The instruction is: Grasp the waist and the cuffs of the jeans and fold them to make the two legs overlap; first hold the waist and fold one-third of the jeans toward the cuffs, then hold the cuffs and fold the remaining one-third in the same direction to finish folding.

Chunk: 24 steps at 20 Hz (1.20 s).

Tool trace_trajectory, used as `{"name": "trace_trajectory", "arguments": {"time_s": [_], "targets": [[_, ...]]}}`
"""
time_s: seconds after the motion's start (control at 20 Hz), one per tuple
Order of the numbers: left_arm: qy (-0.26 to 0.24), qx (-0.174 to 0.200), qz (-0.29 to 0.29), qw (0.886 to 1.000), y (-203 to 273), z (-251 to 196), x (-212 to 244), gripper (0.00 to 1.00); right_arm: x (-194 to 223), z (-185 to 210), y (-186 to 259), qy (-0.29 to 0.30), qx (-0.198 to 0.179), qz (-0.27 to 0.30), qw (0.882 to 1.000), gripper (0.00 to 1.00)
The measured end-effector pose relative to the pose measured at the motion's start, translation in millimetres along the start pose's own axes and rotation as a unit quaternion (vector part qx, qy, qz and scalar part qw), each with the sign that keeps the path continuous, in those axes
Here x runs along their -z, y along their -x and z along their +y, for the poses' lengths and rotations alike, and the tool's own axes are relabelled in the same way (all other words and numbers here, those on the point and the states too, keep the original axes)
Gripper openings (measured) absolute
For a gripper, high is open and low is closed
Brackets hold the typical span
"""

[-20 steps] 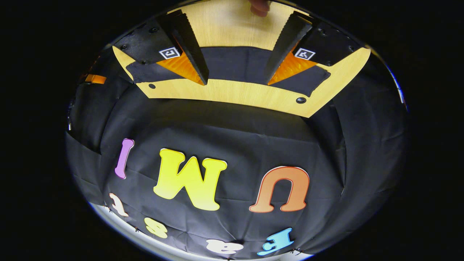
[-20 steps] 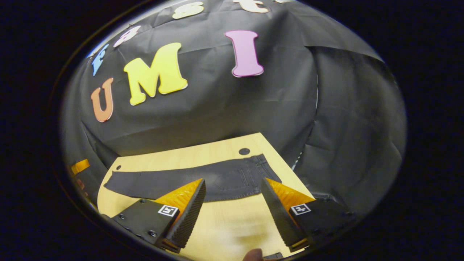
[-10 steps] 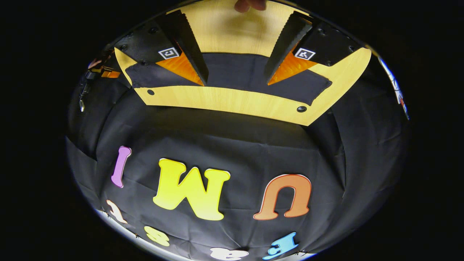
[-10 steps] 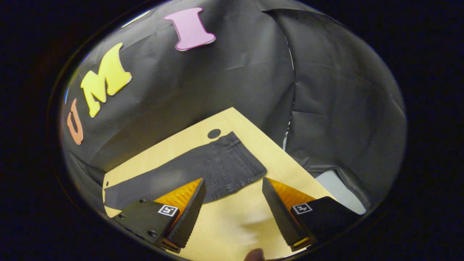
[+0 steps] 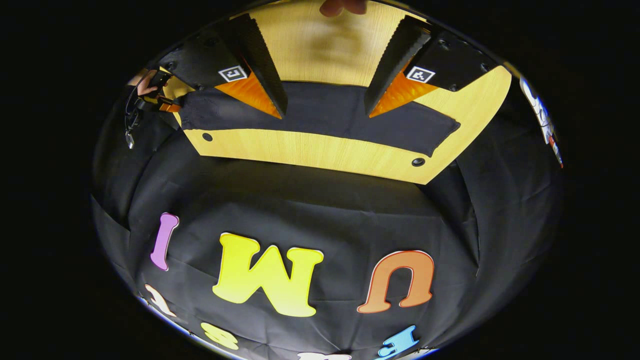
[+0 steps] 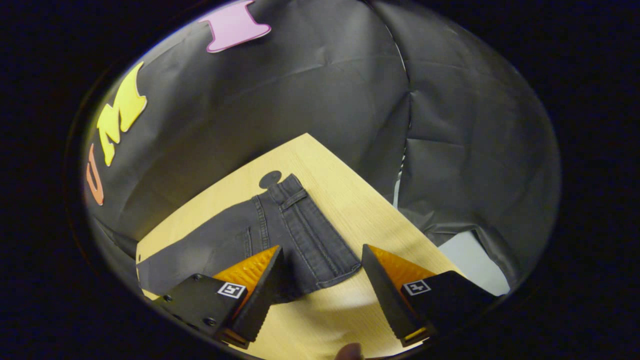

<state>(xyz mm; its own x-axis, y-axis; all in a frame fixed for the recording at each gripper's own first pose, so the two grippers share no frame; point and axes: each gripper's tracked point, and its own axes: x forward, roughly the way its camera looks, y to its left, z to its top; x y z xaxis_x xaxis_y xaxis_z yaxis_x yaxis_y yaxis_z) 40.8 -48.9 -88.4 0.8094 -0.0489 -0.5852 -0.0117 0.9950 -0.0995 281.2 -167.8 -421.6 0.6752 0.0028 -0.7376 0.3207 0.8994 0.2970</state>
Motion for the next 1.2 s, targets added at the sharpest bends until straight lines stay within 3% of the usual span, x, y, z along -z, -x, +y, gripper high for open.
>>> {"name": "trace_trajectory", "arguments": {"time_s": [0.15,0.2,0.25,0.3,0.4,0.45,0.5,0.65,0.75,0.85,0.9,0.95,1.2], "targets": [[-0.002,0.0,0.004,1.0,-2,-4,0,0.99,0,0,-5,-0.014,-0.011,-0.006,1.0,0.98],[-0.002,-0.002,0.007,1.0,-2,-3,2,0.99,4,0,-6,-0.005,-0.009,-0.003,1.0,0.92],[0.002,-0.001,0.009,1.0,-3,-3,4,0.99,2,0,-5,0.011,-0.003,-0.016,1.0,0.98],[0.01,0.0,0.011,1.0,-4,-3,6,0.99,6,-1,-9,0.033,0.002,-0.02,0.999,0.98],[0.025,0.0,0.018,1.0,-6,-3,9,0.99,8,3,-9,0.019,-0.011,-0.026,0.999,0.81],[0.03,-0.001,0.021,0.999,-6,-1,10,0.99,11,9,-10,0.014,-0.023,-0.017,0.999,0.78],[0.033,-0.002,0.021,0.999,-5,0,10,0.99,10,11,-10,0.015,-0.025,-0.021,0.999,0.68],[0.035,-0.008,0.015,0.999,-2,10,5,0.99,9,10,-7,0.049,-0.011,0.0,0.999,0.4],[0.037,-0.011,0.011,0.999,1,19,3,0.99,0,14,1,0.041,-0.007,0.005,0.999,0.22],[0.041,-0.014,0.008,0.999,2,27,4,0.99,-14,25,17,0.033,-0.011,-0.001,0.999,0.19],[0.044,-0.015,0.007,0.999,3,32,6,0.99,-19,32,25,0.036,-0.012,-0.002,0.999,0.05],[0.047,-0.016,0.006,0.999,3,37,7,0.99,-28,41,32,0.045,-0.014,-0.009,0.999,0.01],[0.062,-0.017,-0.012,0.998,7,63,8,0.99,-72,126,87,0.11,-0.052,-0.047,0.991,0.05]]}}
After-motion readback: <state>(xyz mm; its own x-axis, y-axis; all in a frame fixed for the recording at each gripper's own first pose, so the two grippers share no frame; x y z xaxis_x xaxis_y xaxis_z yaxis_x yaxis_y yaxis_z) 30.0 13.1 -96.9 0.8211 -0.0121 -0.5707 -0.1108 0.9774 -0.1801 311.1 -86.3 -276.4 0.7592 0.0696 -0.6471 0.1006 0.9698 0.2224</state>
